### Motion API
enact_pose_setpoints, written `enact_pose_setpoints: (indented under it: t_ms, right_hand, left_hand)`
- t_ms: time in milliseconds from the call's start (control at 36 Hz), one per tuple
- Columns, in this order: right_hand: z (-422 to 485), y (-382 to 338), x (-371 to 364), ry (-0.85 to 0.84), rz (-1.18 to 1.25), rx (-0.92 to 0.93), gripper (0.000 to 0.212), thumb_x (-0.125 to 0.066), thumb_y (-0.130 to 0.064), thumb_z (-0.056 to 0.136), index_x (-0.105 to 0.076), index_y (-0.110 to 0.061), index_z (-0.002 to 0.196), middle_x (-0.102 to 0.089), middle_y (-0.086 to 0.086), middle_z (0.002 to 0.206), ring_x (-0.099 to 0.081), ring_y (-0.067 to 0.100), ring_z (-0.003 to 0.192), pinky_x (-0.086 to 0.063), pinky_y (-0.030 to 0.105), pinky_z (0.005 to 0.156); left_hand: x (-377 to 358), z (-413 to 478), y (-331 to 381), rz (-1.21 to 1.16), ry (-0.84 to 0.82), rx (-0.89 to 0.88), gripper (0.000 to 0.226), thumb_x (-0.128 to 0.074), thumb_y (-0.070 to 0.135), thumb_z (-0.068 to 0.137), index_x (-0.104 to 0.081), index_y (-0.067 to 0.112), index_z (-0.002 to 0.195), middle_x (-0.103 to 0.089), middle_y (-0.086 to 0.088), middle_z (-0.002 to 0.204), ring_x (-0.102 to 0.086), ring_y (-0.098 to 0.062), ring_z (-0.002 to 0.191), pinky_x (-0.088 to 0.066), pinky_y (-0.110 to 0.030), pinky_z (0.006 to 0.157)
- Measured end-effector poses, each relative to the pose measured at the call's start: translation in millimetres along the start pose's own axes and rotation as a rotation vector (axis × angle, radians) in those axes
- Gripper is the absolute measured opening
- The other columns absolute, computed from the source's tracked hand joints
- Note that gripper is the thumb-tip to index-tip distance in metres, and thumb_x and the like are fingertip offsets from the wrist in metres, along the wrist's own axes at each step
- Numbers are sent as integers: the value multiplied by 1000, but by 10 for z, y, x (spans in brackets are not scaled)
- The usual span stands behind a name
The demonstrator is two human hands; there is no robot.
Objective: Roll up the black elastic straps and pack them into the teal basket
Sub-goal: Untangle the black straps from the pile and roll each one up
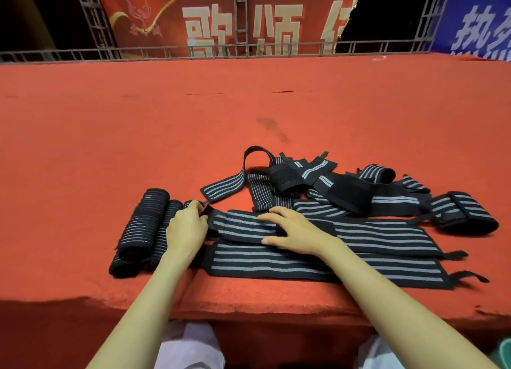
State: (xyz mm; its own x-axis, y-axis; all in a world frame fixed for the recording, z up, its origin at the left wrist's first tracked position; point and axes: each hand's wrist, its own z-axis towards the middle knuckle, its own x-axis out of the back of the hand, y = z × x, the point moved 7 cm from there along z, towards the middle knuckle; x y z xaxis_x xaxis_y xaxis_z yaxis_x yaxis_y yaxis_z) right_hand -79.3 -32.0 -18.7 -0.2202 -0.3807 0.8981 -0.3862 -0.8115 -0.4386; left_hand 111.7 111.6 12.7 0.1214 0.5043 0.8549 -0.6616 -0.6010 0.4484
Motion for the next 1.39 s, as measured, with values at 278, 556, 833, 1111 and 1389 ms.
enact_pose_setpoints:
  t_ms: [278, 556, 833, 1111, 1389]
  right_hand:
    - [219, -57, -94, -24, -68, -53, 35, -51, -55, 90, -59, -30, 114, -53, -5, 124, -41, 17, 122, -31, 40, 106]
    - [643, -308, -158, -179, -73, -300, 61, -65, -49, 85, -47, -10, 127, -44, 13, 134, -34, 32, 129, -31, 48, 106]
    - [668, -302, 121, -159, 222, -176, 27, -69, -28, 86, -57, -21, 109, -57, -1, 117, -51, 18, 105, -40, 28, 83]
    - [270, -172, 447, -215, 398, -101, 13, -65, -18, 88, -66, -25, 100, -68, -12, 100, -62, 5, 95, -45, 25, 92]
    - [98, -158, 494, -40, 386, 9, 12, -60, -25, 90, -61, -34, 97, -67, 0, 99, -62, 37, 95, -47, 55, 88]
  left_hand:
    - [-86, -33, 108, 222, -93, -96, 20, -50, 14, 86, -52, 13, 106, -63, -13, 103, -60, -36, 96, -41, -37, 69]
    - [-140, -69, 160, 252, -139, -125, 27, -47, 12, 89, -47, 14, 116, -63, -12, 107, -60, -36, 98, -41, -36, 71]
    - [-10, -37, -6, -141, -28, 20, 23, -45, 28, 97, -54, 11, 111, -66, -17, 101, -59, -39, 98, -45, -41, 79]
    - [-402, -154, 183, -994, -385, 388, 13, -54, 15, 94, -49, 13, 83, -60, -1, 75, -67, -21, 74, -57, -35, 76]
    - [-433, -283, 480, -1474, -570, 385, 10, -51, 9, 96, -51, 5, 105, -65, -21, 100, -63, -30, 92, -56, -42, 84]
